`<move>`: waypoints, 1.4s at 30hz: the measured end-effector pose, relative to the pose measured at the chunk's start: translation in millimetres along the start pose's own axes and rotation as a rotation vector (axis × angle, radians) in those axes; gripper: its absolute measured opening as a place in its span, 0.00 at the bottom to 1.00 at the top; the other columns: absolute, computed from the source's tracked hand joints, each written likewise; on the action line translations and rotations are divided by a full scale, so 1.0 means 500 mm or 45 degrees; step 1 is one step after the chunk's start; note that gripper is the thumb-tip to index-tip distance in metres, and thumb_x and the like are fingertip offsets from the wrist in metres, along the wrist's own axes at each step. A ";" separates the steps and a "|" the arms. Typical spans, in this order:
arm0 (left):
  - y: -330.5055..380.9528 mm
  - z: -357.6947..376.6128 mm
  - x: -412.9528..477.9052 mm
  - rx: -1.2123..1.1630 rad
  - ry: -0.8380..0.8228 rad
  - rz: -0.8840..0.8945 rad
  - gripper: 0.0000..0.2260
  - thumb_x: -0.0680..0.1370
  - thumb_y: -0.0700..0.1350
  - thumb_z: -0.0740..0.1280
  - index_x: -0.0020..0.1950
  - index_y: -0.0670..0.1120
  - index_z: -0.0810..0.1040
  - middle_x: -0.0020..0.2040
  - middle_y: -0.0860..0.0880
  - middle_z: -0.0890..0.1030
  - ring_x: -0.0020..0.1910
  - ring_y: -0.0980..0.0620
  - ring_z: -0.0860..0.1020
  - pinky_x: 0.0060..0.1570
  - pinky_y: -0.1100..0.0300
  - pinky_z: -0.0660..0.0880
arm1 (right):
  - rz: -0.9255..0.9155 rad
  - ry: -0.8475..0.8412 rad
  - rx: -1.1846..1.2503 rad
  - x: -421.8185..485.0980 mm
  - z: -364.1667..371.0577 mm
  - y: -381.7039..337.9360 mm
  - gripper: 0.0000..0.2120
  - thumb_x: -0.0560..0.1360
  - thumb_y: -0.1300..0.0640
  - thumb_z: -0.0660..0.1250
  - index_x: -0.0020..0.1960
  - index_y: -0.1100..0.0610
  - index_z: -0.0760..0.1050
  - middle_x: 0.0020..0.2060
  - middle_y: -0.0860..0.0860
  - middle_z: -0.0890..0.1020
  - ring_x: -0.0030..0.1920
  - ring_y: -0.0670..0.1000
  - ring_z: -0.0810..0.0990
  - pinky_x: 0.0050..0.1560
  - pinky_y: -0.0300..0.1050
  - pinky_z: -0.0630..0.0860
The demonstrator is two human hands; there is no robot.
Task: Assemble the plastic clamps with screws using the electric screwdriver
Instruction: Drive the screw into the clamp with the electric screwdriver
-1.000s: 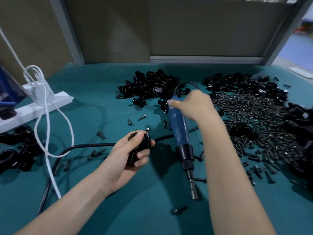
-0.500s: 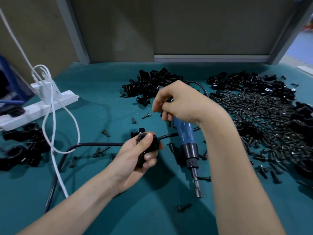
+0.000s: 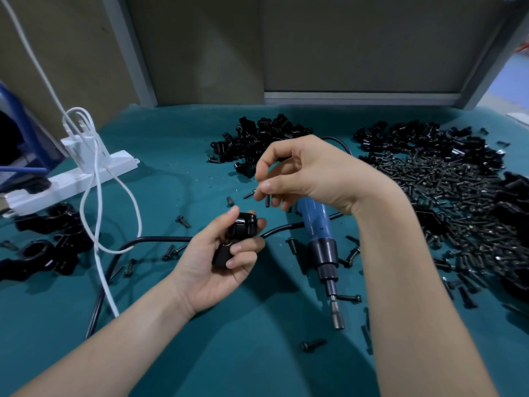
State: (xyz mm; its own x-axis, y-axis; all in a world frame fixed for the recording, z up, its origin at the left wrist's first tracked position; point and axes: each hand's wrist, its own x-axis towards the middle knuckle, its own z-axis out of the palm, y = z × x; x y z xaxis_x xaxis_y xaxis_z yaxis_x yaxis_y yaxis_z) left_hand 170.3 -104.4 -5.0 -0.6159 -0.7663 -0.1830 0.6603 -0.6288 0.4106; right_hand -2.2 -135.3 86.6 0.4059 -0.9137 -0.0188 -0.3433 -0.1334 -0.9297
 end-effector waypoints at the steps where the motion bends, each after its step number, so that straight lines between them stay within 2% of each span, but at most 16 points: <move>1: 0.001 0.000 -0.001 -0.018 -0.002 0.002 0.24 0.56 0.38 0.83 0.47 0.37 0.78 0.40 0.45 0.77 0.24 0.56 0.66 0.17 0.68 0.63 | -0.008 0.009 0.012 0.002 0.003 0.000 0.07 0.75 0.72 0.67 0.43 0.61 0.75 0.38 0.59 0.84 0.34 0.50 0.81 0.36 0.39 0.79; 5: 0.003 0.001 -0.001 0.011 0.036 0.001 0.26 0.54 0.38 0.83 0.48 0.40 0.76 0.40 0.44 0.78 0.23 0.55 0.66 0.16 0.68 0.61 | -0.027 0.046 0.030 0.013 0.021 0.002 0.07 0.73 0.73 0.68 0.41 0.64 0.76 0.36 0.59 0.83 0.35 0.51 0.81 0.40 0.40 0.82; 8: 0.005 -0.001 -0.002 0.041 0.044 -0.015 0.27 0.54 0.39 0.82 0.48 0.38 0.75 0.39 0.43 0.78 0.23 0.55 0.66 0.16 0.68 0.59 | 0.000 -0.032 -0.020 0.016 0.032 0.002 0.07 0.73 0.74 0.68 0.40 0.64 0.76 0.34 0.57 0.82 0.32 0.49 0.81 0.38 0.39 0.82; 13: 0.006 -0.004 -0.003 0.006 -0.010 -0.077 0.18 0.57 0.39 0.79 0.43 0.36 0.79 0.38 0.42 0.76 0.23 0.55 0.67 0.15 0.68 0.60 | -0.009 -0.077 -0.070 0.017 0.034 0.004 0.07 0.72 0.73 0.69 0.40 0.64 0.76 0.32 0.55 0.83 0.31 0.48 0.81 0.36 0.37 0.79; 17: 0.007 -0.001 -0.004 -0.067 -0.041 -0.131 0.16 0.60 0.36 0.79 0.43 0.36 0.78 0.37 0.41 0.74 0.24 0.55 0.68 0.14 0.69 0.63 | -0.011 -0.089 -0.068 0.016 0.030 0.006 0.06 0.72 0.72 0.69 0.41 0.63 0.77 0.33 0.55 0.83 0.33 0.48 0.82 0.36 0.36 0.78; 24: 0.004 0.007 -0.004 -0.168 -0.046 -0.113 0.19 0.60 0.33 0.80 0.47 0.32 0.78 0.39 0.39 0.75 0.26 0.53 0.70 0.19 0.68 0.68 | 0.033 -0.110 -0.076 0.007 0.013 0.011 0.05 0.72 0.72 0.69 0.42 0.64 0.77 0.39 0.62 0.84 0.33 0.46 0.82 0.37 0.36 0.79; 29: -0.002 0.009 -0.006 -0.065 -0.041 -0.024 0.20 0.58 0.34 0.82 0.46 0.32 0.79 0.38 0.38 0.76 0.26 0.55 0.70 0.19 0.69 0.68 | 0.055 -0.113 -0.068 0.003 0.009 0.008 0.03 0.72 0.71 0.70 0.42 0.65 0.78 0.40 0.62 0.83 0.33 0.47 0.82 0.37 0.36 0.79; 32: -0.006 0.011 -0.006 0.021 -0.050 -0.010 0.18 0.60 0.37 0.82 0.46 0.34 0.82 0.38 0.39 0.77 0.27 0.55 0.69 0.20 0.70 0.68 | 0.064 -0.133 -0.071 -0.002 0.003 0.008 0.03 0.72 0.71 0.71 0.42 0.65 0.79 0.37 0.58 0.83 0.33 0.47 0.82 0.38 0.35 0.79; 35: -0.010 0.009 -0.005 0.013 0.011 -0.016 0.18 0.64 0.40 0.79 0.48 0.35 0.79 0.37 0.40 0.76 0.26 0.56 0.69 0.19 0.71 0.67 | 0.067 -0.174 -0.104 -0.004 -0.001 0.009 0.04 0.71 0.71 0.71 0.42 0.64 0.79 0.36 0.55 0.83 0.34 0.47 0.82 0.39 0.35 0.78; 39: -0.008 0.008 -0.004 -0.003 -0.012 -0.033 0.19 0.58 0.37 0.82 0.44 0.35 0.82 0.38 0.40 0.77 0.26 0.56 0.68 0.17 0.69 0.65 | 0.090 -0.162 -0.159 0.003 0.001 0.012 0.05 0.70 0.67 0.74 0.40 0.61 0.79 0.33 0.52 0.82 0.33 0.44 0.79 0.37 0.33 0.76; 42: -0.009 0.005 -0.004 0.033 -0.019 -0.031 0.18 0.57 0.38 0.83 0.43 0.36 0.82 0.39 0.41 0.77 0.25 0.56 0.67 0.17 0.70 0.64 | 0.103 -0.153 -0.194 0.007 0.005 0.015 0.05 0.69 0.64 0.75 0.39 0.61 0.79 0.31 0.50 0.82 0.32 0.44 0.78 0.36 0.34 0.76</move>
State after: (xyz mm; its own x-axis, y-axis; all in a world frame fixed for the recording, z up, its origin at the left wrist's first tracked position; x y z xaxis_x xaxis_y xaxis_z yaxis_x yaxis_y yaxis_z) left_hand 167.5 -99.9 -4.1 -0.6380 -0.7488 -0.1795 0.6342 -0.6432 0.4291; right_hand -0.9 -138.6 78.8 0.4666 -0.8727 -0.1434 -0.4997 -0.1263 -0.8570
